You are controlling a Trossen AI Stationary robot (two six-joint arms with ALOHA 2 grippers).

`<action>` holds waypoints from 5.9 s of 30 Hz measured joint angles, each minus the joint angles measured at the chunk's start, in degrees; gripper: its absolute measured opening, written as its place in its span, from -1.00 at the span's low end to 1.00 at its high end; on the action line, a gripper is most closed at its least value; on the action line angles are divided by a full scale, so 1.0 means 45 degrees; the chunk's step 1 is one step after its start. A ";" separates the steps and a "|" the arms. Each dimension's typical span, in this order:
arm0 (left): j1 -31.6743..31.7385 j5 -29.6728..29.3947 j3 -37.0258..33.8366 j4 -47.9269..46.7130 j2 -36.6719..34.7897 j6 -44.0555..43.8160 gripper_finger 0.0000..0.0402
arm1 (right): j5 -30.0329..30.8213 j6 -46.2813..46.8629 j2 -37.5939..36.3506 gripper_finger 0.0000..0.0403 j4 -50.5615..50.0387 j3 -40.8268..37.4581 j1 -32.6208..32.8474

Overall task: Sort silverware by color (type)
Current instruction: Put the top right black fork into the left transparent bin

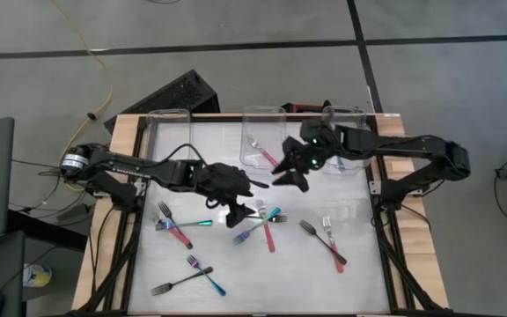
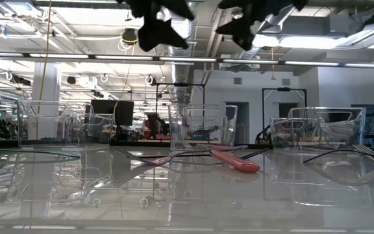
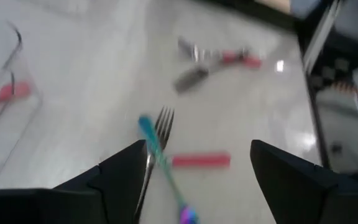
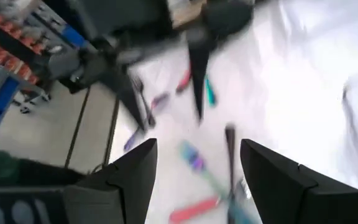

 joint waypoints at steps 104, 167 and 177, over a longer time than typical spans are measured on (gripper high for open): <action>-0.1258 -0.2479 -0.3900 1.0831 -0.3434 -0.0520 0.30 | 0.7107 0.1916 -0.4859 -0.82 0.8083 -0.4556 0.4453; -0.0437 -0.3300 -0.3888 1.2618 -0.0933 -0.1789 -0.64 | 0.2204 0.2261 0.1390 -0.82 1.5378 -0.3691 0.1430; -0.0437 -0.3311 -0.3891 1.2624 -0.0933 -0.1588 -0.97 | 0.2158 0.2585 0.1390 -0.58 1.5050 -0.3691 0.1427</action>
